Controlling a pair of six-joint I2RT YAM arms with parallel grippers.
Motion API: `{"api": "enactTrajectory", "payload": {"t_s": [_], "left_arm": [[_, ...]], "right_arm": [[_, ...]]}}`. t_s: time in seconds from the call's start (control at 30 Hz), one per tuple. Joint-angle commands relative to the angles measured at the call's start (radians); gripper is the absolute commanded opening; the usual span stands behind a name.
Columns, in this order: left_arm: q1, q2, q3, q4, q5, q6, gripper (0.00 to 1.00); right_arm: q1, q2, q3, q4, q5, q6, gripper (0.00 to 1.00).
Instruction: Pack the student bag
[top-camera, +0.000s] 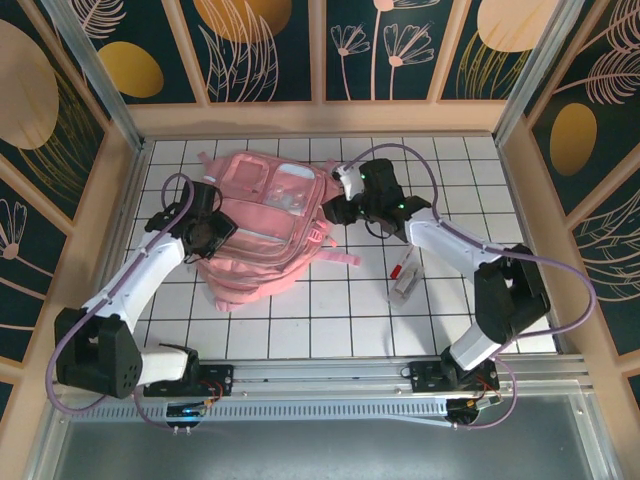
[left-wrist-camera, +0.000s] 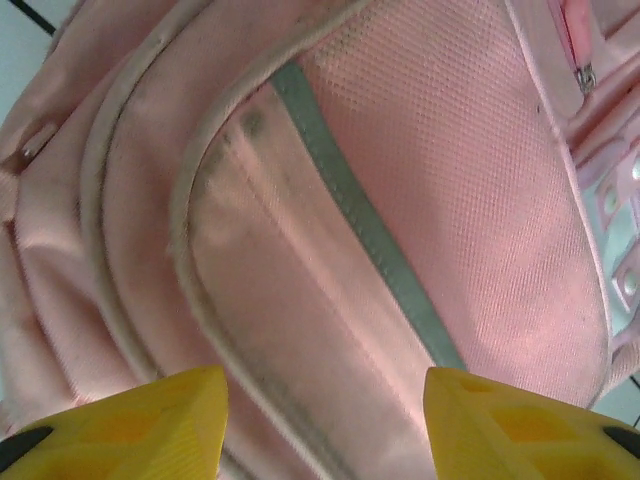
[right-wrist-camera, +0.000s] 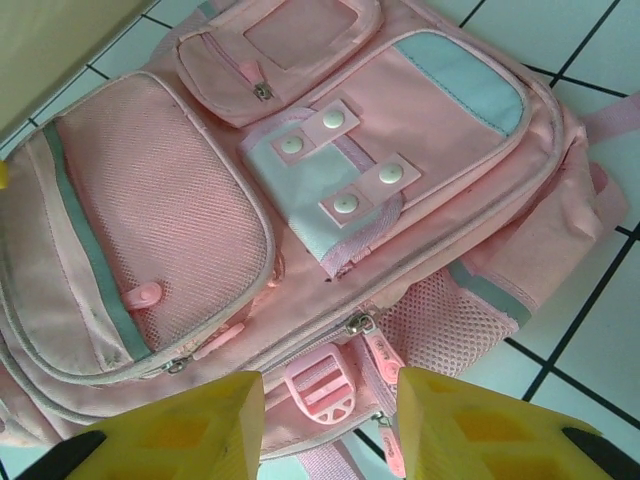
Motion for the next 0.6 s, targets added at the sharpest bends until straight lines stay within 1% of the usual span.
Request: {"api": "enactTrajectory", "payload": {"t_s": [0.0,0.17,0.27,0.4,0.47,0.5,0.53,0.57], "left_arm": [[0.007,0.020,-0.050,0.038,-0.062,-0.066,0.54],[0.008,-0.032,-0.089,0.031,-0.130,-0.148,0.59],[0.007,-0.061,-0.103,0.047,-0.159,-0.185,0.59],[0.009,-0.043,-0.123,0.130,-0.137,-0.184,0.51],[0.011,-0.005,-0.130,0.181,-0.115,-0.186,0.50],[0.011,0.020,-0.128,0.189,-0.105,-0.186,0.51],[0.015,0.047,-0.118,0.190,-0.095,-0.186,0.51],[0.016,0.075,-0.101,0.186,-0.083,-0.178,0.51]], "right_arm": [[0.006,-0.033,-0.022,-0.009,0.024,-0.028,0.40],[0.006,-0.033,-0.034,-0.003,0.035,-0.029,0.41],[0.007,-0.026,-0.030,0.000,0.019,-0.022,0.41],[0.009,-0.024,-0.038,0.015,0.009,-0.014,0.41],[0.011,-0.026,-0.055,0.038,0.023,-0.001,0.42],[0.010,-0.032,-0.069,0.064,0.036,0.008,0.44],[0.007,-0.044,-0.105,0.115,0.015,-0.006,0.45],[0.005,-0.061,-0.153,0.190,-0.033,-0.039,0.46]]}}
